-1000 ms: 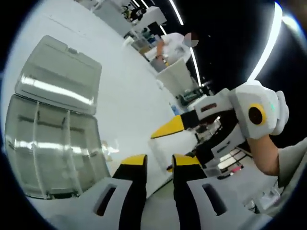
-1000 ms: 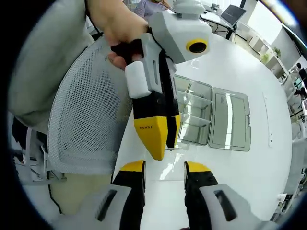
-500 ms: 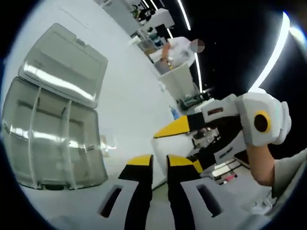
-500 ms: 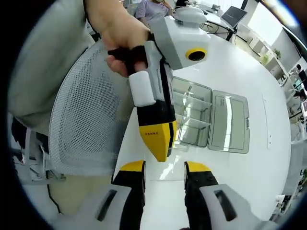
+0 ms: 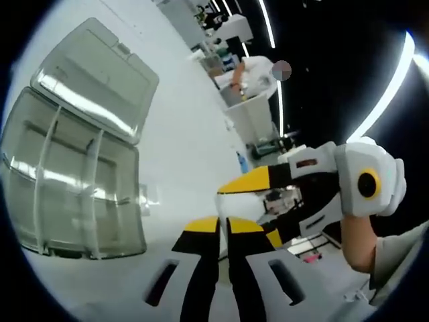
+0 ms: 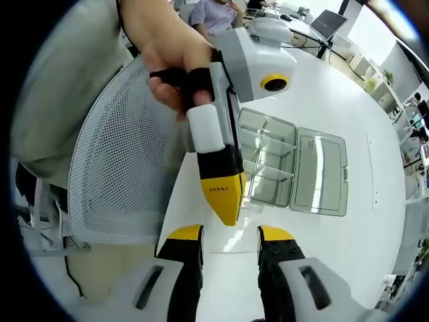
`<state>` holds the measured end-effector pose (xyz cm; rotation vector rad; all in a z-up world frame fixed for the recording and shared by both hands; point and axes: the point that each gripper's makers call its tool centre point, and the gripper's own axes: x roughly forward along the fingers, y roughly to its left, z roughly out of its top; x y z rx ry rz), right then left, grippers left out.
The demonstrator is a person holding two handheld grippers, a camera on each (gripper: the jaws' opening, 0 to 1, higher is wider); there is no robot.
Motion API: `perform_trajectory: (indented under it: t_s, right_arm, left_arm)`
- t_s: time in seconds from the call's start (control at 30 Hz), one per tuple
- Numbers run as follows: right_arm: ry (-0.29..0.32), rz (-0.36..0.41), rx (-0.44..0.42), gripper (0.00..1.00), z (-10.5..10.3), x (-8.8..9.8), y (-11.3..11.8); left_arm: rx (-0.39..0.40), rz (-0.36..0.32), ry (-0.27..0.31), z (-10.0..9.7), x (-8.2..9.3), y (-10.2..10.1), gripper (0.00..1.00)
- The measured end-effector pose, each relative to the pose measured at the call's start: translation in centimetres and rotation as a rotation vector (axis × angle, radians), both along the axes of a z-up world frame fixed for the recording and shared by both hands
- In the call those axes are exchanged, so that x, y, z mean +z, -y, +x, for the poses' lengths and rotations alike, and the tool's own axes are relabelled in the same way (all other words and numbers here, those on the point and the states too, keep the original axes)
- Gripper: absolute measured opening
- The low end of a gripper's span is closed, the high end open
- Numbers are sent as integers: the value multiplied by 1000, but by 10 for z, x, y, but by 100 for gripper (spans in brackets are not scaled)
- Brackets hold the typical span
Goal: Insert the divider into the dual guide fixture by aligning both edges with the guide slots and pushing it downward to the bottom, including one-sided entry, uneven engagement, binding, and posture correction.
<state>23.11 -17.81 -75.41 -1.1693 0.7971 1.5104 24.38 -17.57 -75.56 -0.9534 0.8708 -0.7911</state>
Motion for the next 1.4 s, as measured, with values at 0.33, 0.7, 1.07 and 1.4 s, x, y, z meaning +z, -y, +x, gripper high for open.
perform_trajectory:
  t_s: [0.33,0.7,1.07,1.4]
  right_arm:
    - [11,9,-2,28,1,2,-2]
    - [20,9,-34,29,12,3,7]
    - [-24,61,-68,26,20,11,5]
    - [-108,100,-51,22,20,17,-4]
  left_arm:
    - [23,-51,-39,1,2,-2,0]
    - [29,-70,-16,4,6,-4,0]
    - [-27,-36,88,5,13,-12,0]
    - [-121,22,241,2,20,-22,0]
